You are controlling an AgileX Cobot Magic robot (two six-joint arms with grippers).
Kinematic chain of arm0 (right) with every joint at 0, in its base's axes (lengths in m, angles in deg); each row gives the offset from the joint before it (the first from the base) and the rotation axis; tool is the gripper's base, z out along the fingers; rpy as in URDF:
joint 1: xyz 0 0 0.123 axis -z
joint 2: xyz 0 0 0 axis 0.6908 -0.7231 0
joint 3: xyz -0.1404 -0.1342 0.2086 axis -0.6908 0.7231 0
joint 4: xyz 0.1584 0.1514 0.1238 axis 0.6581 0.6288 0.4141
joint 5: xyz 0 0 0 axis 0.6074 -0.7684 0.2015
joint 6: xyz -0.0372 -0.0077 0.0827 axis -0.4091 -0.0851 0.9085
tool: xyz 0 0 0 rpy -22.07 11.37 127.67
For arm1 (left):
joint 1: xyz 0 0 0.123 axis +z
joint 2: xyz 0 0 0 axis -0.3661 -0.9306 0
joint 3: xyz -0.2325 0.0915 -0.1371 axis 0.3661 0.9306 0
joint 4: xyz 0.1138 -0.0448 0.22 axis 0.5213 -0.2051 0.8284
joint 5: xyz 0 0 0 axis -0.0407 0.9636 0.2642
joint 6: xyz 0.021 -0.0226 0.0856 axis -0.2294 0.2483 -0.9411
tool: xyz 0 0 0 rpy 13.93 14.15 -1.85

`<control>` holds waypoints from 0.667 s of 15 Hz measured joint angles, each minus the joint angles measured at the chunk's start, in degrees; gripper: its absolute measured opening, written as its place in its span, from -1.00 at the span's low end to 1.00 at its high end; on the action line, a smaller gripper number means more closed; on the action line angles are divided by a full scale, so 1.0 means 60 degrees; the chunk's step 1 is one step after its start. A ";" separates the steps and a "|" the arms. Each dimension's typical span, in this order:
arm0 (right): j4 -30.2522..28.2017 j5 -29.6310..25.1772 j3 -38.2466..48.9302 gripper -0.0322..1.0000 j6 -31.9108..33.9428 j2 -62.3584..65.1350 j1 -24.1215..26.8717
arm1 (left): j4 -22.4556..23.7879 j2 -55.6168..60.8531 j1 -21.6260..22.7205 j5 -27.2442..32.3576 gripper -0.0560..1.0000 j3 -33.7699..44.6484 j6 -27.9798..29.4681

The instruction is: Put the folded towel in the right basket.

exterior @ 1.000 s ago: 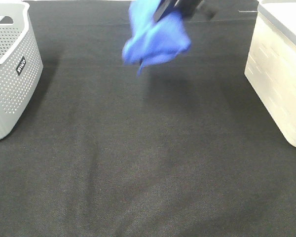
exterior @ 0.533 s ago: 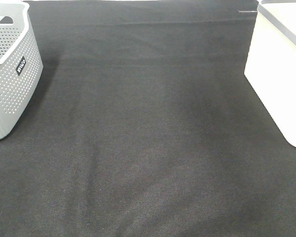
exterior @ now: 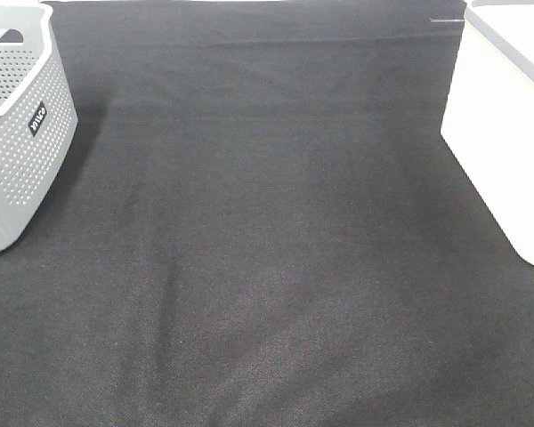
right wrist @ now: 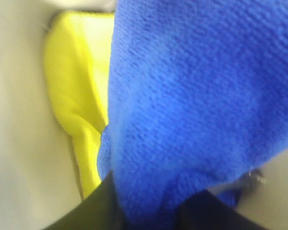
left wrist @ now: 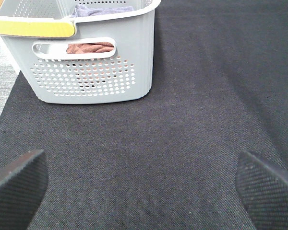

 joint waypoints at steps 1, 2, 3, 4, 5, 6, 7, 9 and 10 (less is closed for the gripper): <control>-0.0019 -0.0010 0.0134 -0.56 0.0115 -0.0010 0.0000 | 0.0000 0.0000 0.0000 0.0000 0.98 0.0000 0.0000; -0.0019 0.0000 0.0162 -0.49 0.0181 -0.0010 0.0000 | 0.0000 0.0000 0.0000 0.0000 0.98 0.0000 0.0000; -0.0010 0.0000 0.0162 -0.24 0.0239 -0.0010 0.0000 | 0.0000 0.0000 0.0000 0.0000 0.98 0.0000 0.0000; -0.0010 0.0000 0.0162 0.16 0.0315 -0.0010 0.0000 | 0.0000 0.0000 0.0000 0.0000 0.98 0.0000 0.0000; -0.0010 0.0000 0.0162 0.59 0.0382 -0.0010 0.0000 | 0.0000 0.0000 0.0000 0.0000 0.98 0.0000 0.0000; 0.0019 0.0000 0.0162 0.79 0.0392 -0.0010 0.0000 | 0.0000 0.0000 0.0000 0.0000 0.98 0.0000 0.0000; 0.0067 0.0000 0.0162 0.87 0.0420 -0.0010 0.0000 | 0.0000 0.0000 0.0000 0.0000 0.98 0.0000 0.0000; 0.0239 0.0000 0.0000 0.92 0.0458 0.0019 -0.0267 | 0.0000 0.0000 0.0000 0.0000 0.98 0.0000 0.0000; 0.0229 0.0010 -0.0181 0.93 0.0458 0.0086 -0.0668 | 0.0000 0.0000 0.0000 0.0000 0.98 0.0000 0.0000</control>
